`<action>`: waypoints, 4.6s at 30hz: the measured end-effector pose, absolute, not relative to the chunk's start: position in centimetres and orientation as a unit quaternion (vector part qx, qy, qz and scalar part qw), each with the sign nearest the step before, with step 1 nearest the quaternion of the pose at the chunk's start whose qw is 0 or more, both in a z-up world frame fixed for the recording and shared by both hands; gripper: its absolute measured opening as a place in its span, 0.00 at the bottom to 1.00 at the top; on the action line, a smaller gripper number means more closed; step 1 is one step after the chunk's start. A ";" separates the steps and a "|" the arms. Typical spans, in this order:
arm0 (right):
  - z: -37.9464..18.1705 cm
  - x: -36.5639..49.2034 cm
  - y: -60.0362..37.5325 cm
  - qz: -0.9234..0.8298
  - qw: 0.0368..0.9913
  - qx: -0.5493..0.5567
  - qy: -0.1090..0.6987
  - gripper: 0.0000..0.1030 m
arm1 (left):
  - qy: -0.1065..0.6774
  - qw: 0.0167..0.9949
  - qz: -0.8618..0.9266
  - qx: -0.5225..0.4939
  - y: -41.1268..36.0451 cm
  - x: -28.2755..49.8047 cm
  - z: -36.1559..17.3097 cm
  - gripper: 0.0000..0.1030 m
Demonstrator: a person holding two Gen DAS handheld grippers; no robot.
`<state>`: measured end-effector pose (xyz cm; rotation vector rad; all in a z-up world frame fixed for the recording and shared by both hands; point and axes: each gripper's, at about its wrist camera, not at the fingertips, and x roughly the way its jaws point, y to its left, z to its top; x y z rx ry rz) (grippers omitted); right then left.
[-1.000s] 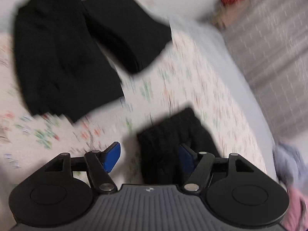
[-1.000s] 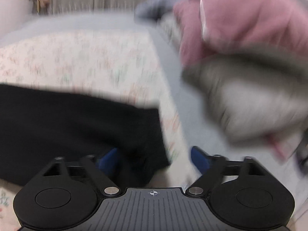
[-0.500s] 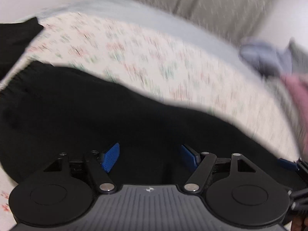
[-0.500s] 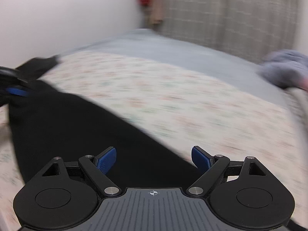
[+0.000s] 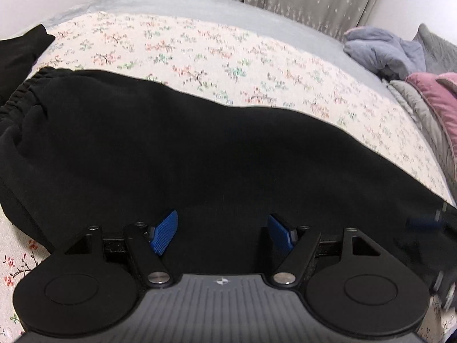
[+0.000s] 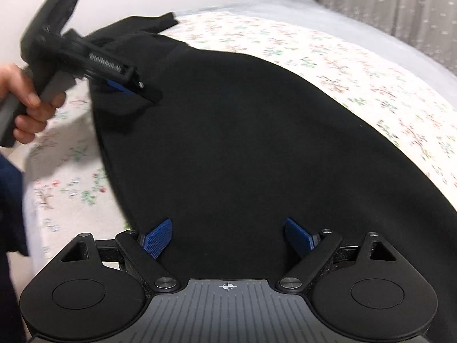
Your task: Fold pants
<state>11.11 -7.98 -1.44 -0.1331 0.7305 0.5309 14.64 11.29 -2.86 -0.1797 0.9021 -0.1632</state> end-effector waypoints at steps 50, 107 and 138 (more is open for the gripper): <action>1.1 20.3 -7.3 0.382 0.874 -0.035 0.297 1.00 | 0.420 0.903 -0.064 -0.068 11.2 17.5 -3.8 0.80; 3.5 32.7 -6.4 0.222 0.935 0.007 0.276 0.02 | 0.405 0.896 0.084 -0.160 21.2 16.9 -4.3 0.23; -0.5 27.2 -5.0 0.149 0.934 0.074 0.317 0.18 | 0.421 0.873 0.091 -0.231 24.7 16.5 -4.1 0.10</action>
